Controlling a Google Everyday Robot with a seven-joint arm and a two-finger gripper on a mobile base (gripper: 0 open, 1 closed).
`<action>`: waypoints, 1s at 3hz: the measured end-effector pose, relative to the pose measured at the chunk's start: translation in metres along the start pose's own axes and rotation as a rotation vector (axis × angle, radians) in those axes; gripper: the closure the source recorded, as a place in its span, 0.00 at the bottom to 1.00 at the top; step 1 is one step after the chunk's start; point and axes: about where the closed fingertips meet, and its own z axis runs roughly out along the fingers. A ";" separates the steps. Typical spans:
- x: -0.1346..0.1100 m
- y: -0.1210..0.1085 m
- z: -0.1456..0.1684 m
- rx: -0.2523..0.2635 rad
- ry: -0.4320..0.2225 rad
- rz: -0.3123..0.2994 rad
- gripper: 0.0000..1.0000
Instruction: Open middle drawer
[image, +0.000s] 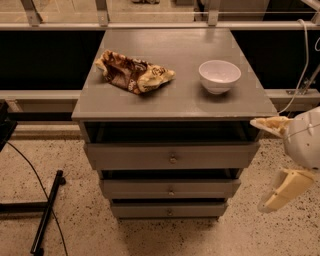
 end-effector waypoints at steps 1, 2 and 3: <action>0.016 0.008 0.041 -0.001 -0.048 -0.011 0.00; 0.038 0.015 0.084 0.080 -0.127 -0.047 0.00; 0.044 -0.003 0.082 0.177 -0.113 -0.117 0.00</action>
Offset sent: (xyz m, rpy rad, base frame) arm 0.0616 -0.0087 -0.1257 0.0815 -0.5576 0.1075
